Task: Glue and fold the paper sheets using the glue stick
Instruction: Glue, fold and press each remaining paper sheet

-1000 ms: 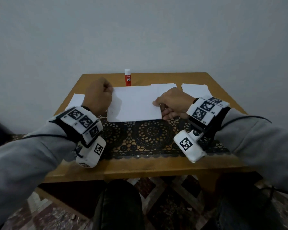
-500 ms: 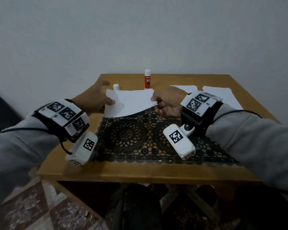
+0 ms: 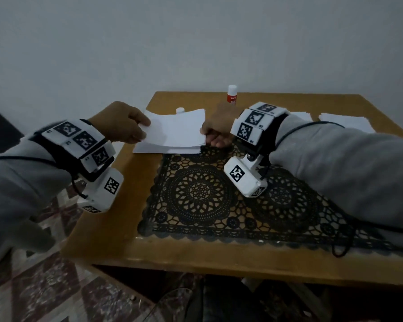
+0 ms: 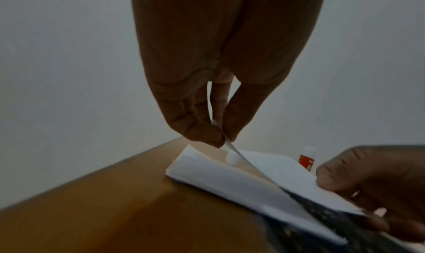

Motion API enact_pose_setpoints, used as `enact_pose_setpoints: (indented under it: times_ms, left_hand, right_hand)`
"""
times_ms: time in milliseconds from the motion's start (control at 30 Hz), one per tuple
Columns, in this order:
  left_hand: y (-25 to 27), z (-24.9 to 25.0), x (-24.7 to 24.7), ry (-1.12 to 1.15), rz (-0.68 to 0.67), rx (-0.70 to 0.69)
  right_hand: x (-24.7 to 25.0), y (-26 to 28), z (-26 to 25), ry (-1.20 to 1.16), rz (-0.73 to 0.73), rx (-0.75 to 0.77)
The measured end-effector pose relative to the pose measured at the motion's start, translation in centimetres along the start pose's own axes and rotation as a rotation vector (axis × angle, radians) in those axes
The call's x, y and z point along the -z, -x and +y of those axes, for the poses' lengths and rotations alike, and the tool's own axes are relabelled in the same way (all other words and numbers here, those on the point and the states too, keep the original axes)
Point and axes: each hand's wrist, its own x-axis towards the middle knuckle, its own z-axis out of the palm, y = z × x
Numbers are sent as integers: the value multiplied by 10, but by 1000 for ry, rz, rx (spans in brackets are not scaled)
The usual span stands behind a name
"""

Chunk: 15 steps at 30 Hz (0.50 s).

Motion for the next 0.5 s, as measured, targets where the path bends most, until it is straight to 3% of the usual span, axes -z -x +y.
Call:
enact_pose_setpoints:
  times_ms: [133, 367, 500]
  left_hand:
    - [-6, -12, -2, -118, 36, -64]
    - [-14, -16, -7, -389, -44, -85]
    - [-11, -14, -12, -554, -55, -107]
  right_hand:
    - [-5, -4, 0, 64, -29, -69]
    - [-6, -9, 2, 188, 80, 31]
    - [3, 2, 9, 167, 67, 56]
